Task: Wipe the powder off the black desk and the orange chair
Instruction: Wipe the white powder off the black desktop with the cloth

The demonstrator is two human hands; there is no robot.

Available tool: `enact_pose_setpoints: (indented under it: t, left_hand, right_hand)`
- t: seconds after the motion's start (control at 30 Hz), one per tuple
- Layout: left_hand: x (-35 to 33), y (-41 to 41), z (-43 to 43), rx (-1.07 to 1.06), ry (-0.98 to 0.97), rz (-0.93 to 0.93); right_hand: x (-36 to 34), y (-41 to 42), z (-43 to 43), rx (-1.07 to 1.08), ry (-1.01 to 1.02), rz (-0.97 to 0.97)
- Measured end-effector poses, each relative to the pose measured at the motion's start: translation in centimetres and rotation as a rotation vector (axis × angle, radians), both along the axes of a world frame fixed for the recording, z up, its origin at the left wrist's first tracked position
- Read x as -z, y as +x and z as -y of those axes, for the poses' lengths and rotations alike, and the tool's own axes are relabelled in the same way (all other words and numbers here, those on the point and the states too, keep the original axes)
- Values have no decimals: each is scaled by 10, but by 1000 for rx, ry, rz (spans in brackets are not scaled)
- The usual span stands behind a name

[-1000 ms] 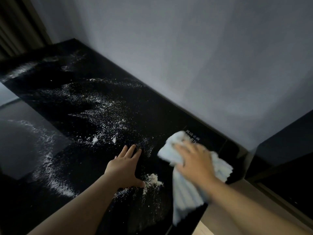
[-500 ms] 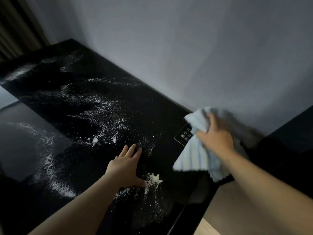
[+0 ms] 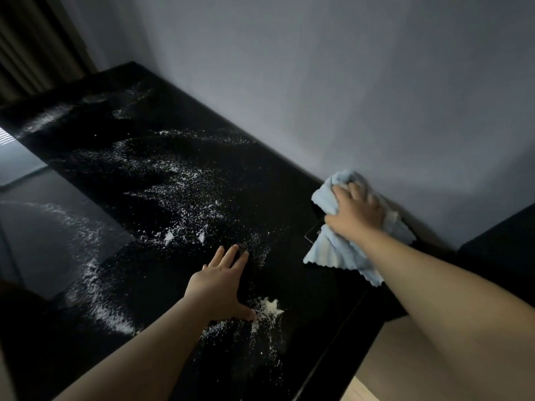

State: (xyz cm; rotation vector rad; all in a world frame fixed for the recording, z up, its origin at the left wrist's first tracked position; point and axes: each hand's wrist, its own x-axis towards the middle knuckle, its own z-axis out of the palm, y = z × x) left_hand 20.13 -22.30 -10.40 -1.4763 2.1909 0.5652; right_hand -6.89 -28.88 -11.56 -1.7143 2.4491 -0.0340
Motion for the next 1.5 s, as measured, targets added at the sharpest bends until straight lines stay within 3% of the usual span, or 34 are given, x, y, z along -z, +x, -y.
enact_pose_setpoints:
  t: [0.07,0.2,0.33,0.43,0.5,0.57,0.67,0.8,0.83,0.9,0.97,1.0,1.13,1.3,1.4,1.5]
  left_hand:
    - [1,0,1,-3,-4,-2]
    - [2,1,1,-5,-10,6]
    - [2,1,0,-7,-14,-1]
    - [2,1,0,-16,-10,-8]
    - [1,0,0,-16,-5,-4]
    - [1,0,0,-15,-3,-3]
    - [1,0,0,-18,0,-2]
    - [-1,0,-1,-20,6,-1]
    - [-1,-1,0,-16,5,1]
    - [-2,-1,1,-13,10,3]
    - [-2,-2,1,-20,17,2]
    - [-2,-2,0,-24,20,4]
    - [1,-1,-1,-37,18,-4]
    - [1,1,-4,-25,16,-26]
    - [4,3,-6,-15,27,-48]
    - [8,5,-4,-16,35,-63]
  right_hand:
    - [4,25,2,14,40,-50]
    - [-2,52,-29,-290,5,-40]
    - [-18,74,-84,-605,12,204]
    - [-19,43,-52,-282,-148,186]
    - [-10,14,-25,-11,-62,112]
    - [3,8,-20,93,83,67]
    - [11,30,-53,-16,-37,-37]
    - [8,36,-102,-439,-109,221]
    - [6,24,-101,-422,-190,254]
    - [8,-13,-86,-135,-351,233]
    - [12,-38,-74,140,-248,135]
    - [18,-41,-73,172,-172,103]
    - [21,-16,-92,69,-143,194]
    - [-2,23,-142,-202,-105,42]
    - [-18,0,-118,-135,-44,-10]
    - [-15,-17,-95,-117,75,131]
